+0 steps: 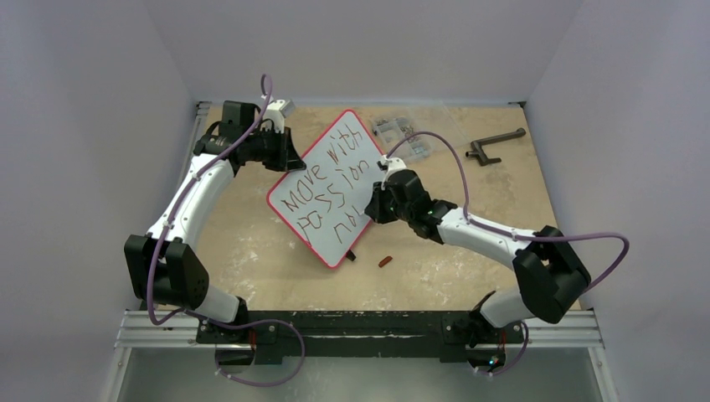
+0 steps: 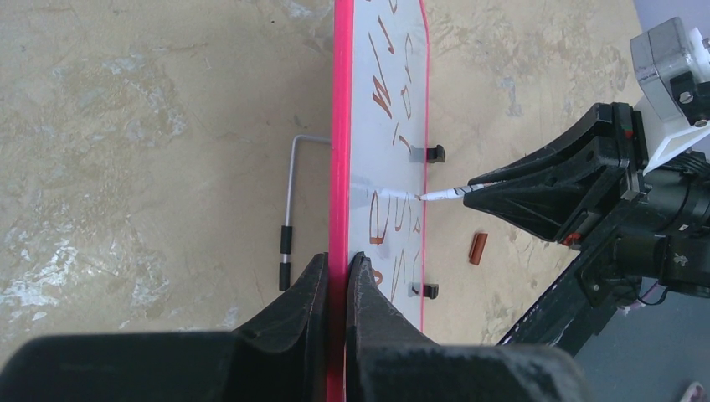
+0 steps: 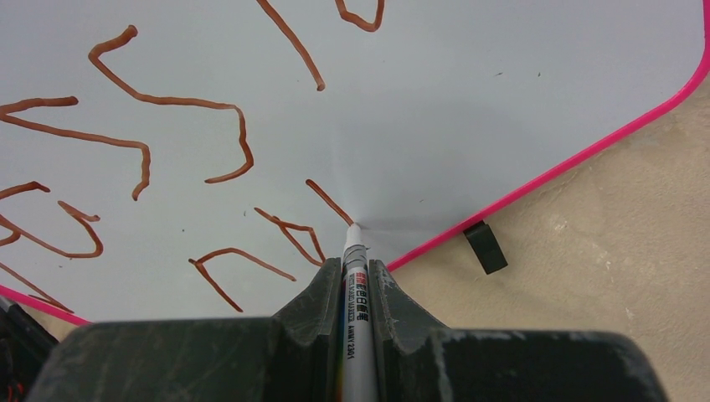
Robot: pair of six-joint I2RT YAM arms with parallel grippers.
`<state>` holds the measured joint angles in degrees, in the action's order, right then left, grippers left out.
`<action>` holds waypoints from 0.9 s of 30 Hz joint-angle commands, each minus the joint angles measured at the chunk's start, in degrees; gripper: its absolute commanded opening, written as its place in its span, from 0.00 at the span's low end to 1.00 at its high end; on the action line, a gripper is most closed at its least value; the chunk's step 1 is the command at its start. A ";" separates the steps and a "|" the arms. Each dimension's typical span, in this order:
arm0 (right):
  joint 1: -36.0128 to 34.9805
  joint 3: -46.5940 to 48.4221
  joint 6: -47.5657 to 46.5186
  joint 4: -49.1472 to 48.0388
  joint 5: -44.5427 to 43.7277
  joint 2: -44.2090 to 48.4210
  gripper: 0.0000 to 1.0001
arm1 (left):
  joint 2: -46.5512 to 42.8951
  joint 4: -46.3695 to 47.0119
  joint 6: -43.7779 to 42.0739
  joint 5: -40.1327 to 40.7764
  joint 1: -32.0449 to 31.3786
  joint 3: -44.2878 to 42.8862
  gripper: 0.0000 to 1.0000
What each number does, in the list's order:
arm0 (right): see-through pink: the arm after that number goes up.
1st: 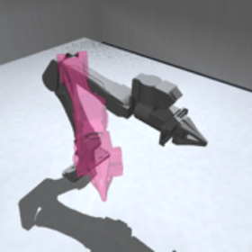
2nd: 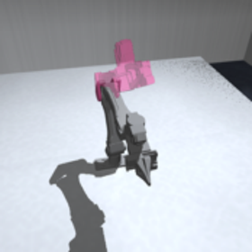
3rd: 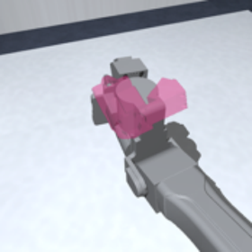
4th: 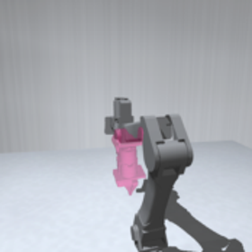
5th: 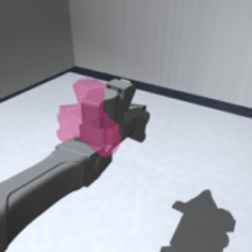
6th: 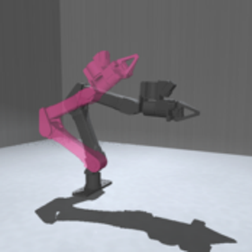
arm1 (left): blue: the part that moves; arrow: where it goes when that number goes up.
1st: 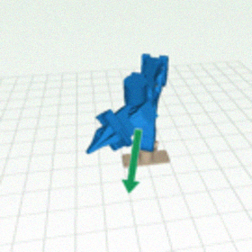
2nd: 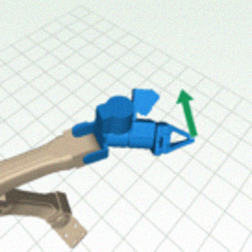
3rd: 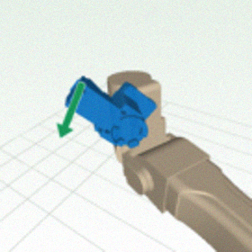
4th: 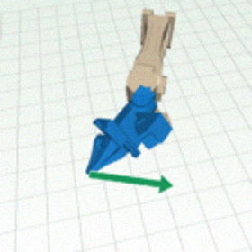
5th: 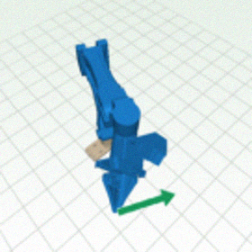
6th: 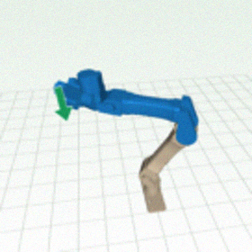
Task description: Write a sentence on the whiteboard
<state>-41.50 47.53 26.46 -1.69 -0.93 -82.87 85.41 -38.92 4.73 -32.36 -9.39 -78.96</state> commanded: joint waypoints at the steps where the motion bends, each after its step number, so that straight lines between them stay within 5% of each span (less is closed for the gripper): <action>1: 0.07 4.92 -1.30 0.42 -1.52 -2.48 0.00 | -0.21 -1.07 -4.39 7.66 0.25 -1.37 0.00; 27: 2.11 11.25 -2.05 1.61 -0.65 -5.19 0.00 | -0.11 -1.02 -4.38 7.66 0.25 -1.29 0.00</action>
<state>-39.42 58.61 24.53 2.94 -0.95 -88.18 85.41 -38.44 4.95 -31.24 -9.39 -79.26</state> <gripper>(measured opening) 0.090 0.044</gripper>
